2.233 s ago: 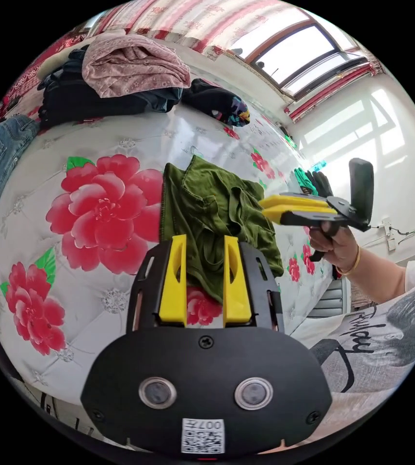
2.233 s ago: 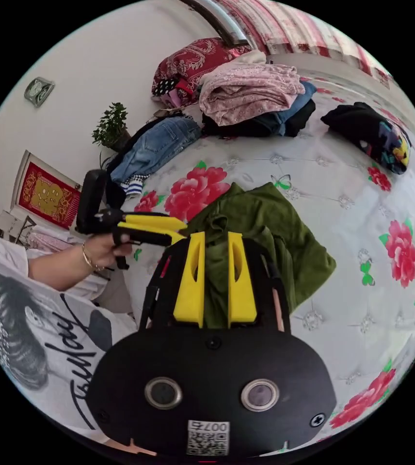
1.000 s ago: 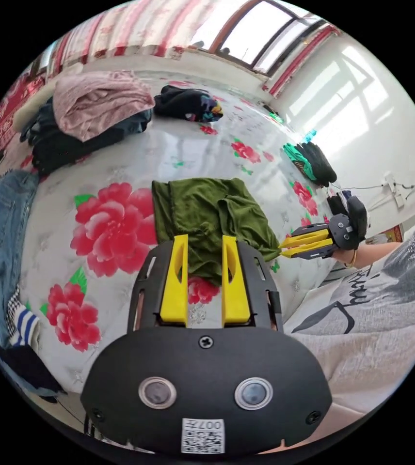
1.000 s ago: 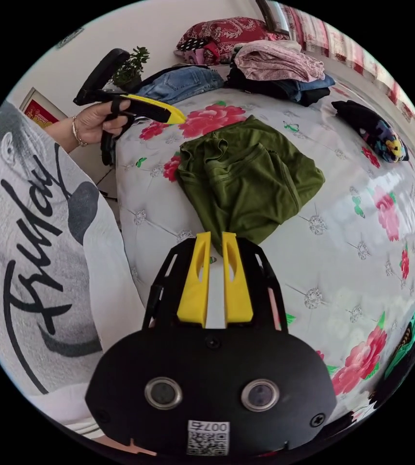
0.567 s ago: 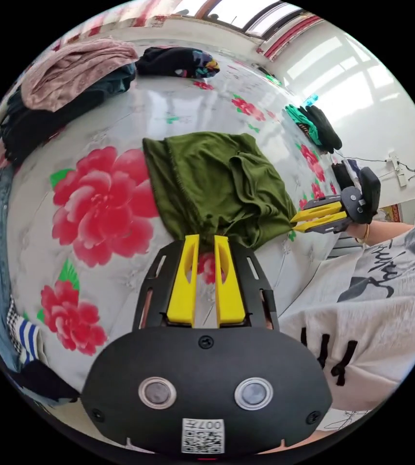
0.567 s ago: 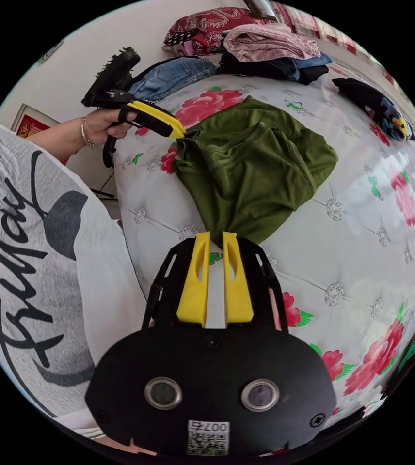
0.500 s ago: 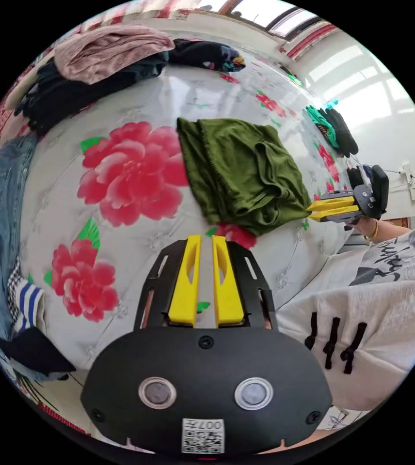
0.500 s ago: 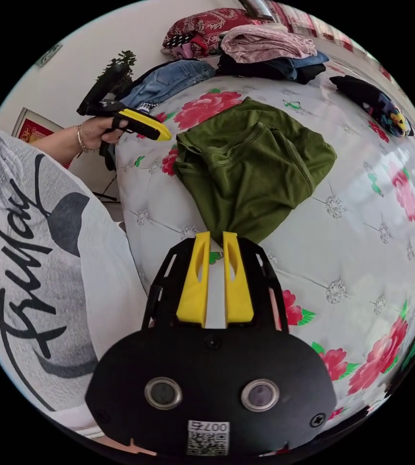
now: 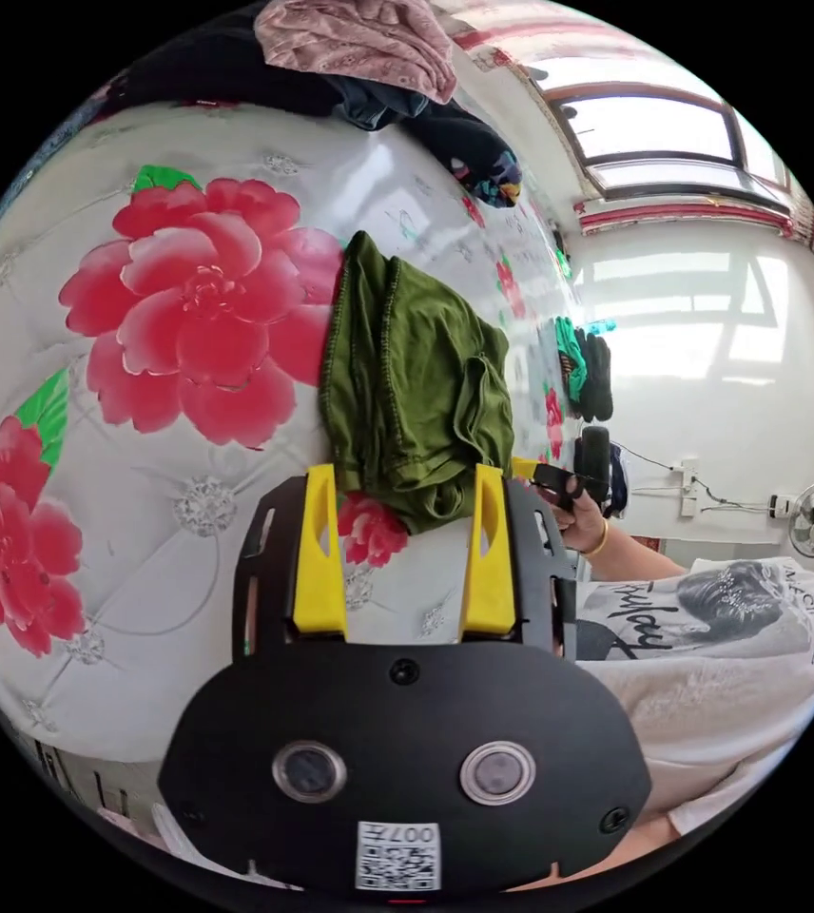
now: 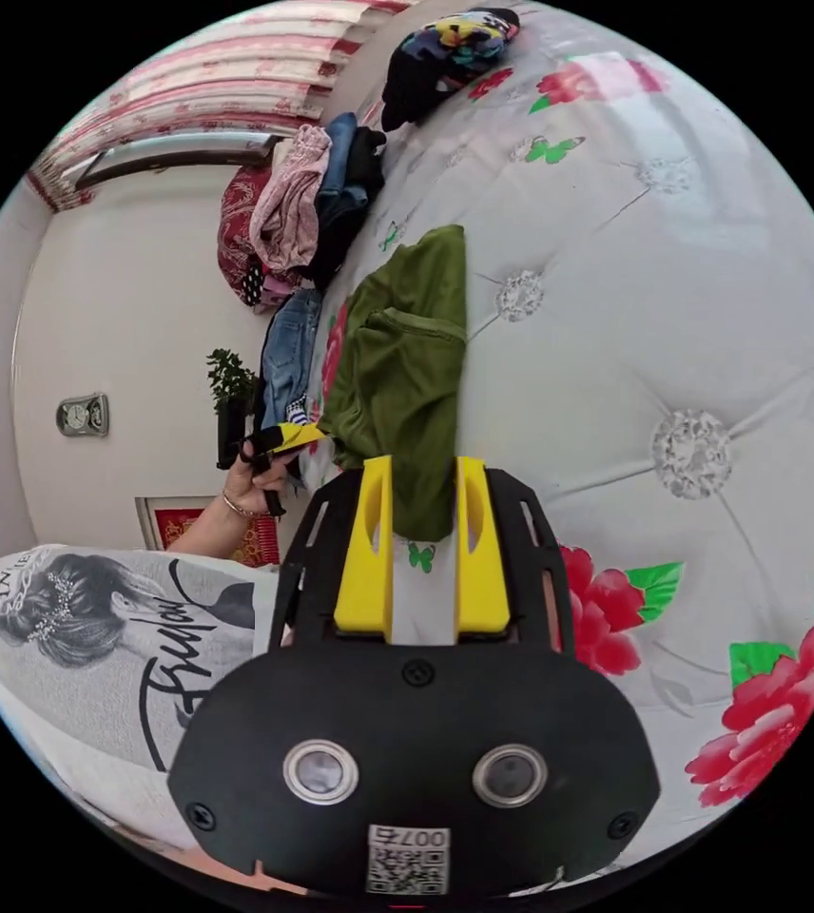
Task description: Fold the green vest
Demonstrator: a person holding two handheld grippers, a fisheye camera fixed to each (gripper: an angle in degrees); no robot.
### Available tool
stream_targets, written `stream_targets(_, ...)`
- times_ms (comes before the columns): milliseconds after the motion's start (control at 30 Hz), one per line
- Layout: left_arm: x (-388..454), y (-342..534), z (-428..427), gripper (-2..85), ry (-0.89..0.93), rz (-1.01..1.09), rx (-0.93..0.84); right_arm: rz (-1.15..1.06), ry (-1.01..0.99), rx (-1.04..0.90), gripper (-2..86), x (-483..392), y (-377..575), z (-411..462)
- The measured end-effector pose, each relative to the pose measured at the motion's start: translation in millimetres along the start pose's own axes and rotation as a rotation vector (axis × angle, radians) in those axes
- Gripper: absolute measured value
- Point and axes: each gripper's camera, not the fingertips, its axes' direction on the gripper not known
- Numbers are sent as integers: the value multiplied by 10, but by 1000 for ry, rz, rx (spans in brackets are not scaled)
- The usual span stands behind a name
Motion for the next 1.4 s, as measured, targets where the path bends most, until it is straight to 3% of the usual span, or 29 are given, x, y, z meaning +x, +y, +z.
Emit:
stream_targets(133, -32, -20, -88, 132, -29, -42, -4, 1, -116, -36, 49, 184, -180, 80)
stream_targets(267, -67, -10, 197, 43, 131, -65, -134, 56, -304, -72, 36, 414, -262, 105)
stream_targets(433, 26, 229, -66, 24, 234, -145, 48, 54, -349, -33, 22, 403, -149, -210)
stream_targets(633, 298, 560, -484, 14, 342, -97, 89, 71, -372, -63, 12, -3, -108, -616)
stream_targets(867, 336, 243, -1059, 9, 521, -45, 201, -8, -364, -42, 7, -1038, -910, -864)
stream_targets(1133, 1212, -867, -3005, 18, 438, 396, 425, -385, -288, 171, 7, -3066, -2357, -1206)
stream_targets(1233, 1484, -1101, -3608, 25, 299, 510, 494, -531, -246, 245, 9, -3747, -2802, -1114)
stream_targets(1400, 1125, -1317, -3658, 64, 155, 368, 514, -466, -89, 292, 18, -3951, -3507, -247)
